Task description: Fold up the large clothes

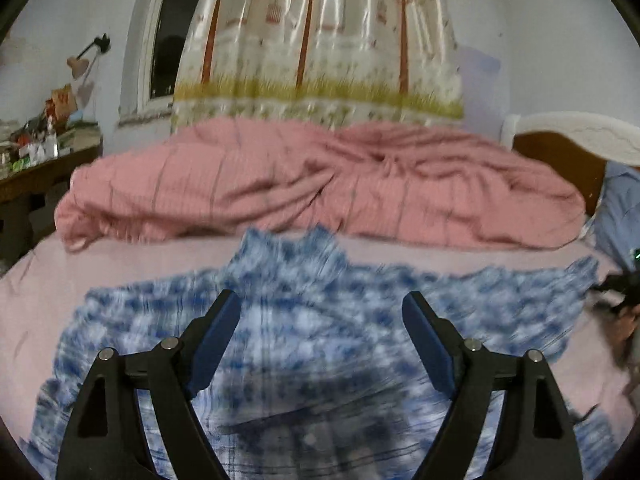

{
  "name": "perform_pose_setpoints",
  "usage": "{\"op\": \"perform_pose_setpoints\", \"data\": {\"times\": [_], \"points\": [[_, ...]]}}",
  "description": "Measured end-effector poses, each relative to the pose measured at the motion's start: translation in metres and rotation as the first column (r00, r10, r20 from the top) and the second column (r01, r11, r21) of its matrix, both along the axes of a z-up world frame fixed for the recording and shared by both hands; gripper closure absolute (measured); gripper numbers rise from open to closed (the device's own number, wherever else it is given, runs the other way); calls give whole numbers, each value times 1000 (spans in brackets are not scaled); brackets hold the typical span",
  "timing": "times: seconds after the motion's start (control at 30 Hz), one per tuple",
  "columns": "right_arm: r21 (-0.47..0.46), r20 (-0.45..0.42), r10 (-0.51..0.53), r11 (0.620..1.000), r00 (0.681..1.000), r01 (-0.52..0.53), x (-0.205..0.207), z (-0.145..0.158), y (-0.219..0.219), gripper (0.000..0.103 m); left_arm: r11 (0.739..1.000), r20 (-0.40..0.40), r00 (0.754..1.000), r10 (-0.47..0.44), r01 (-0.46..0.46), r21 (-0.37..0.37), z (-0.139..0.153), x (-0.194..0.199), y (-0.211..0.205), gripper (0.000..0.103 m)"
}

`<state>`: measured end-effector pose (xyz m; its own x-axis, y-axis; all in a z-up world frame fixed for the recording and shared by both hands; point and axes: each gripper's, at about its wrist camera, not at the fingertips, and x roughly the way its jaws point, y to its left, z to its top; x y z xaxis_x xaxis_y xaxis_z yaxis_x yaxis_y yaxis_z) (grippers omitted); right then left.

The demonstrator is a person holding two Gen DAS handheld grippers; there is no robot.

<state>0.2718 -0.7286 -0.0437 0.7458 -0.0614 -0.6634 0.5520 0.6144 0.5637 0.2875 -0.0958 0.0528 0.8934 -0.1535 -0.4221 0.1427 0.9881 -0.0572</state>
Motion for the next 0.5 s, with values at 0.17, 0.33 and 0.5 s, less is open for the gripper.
{"op": "perform_pose_setpoints", "data": {"times": [0.17, 0.33, 0.5], "points": [[-46, -29, -146, 988, 989, 145, -9, 1, -60, 52, 996, -131, 991, 25, -37, -84, -37, 27, 6, 21], [-53, 0, -133, 990, 991, 133, 11, -7, -93, 58, 998, -130, 990, 47, -52, -36, -44, 26, 0, 21], [-22, 34, -158, 987, 987, 159, 20, -15, -112, 74, 999, -98, 994, 45, -44, 12, -43, 22, -9, 21]]}}
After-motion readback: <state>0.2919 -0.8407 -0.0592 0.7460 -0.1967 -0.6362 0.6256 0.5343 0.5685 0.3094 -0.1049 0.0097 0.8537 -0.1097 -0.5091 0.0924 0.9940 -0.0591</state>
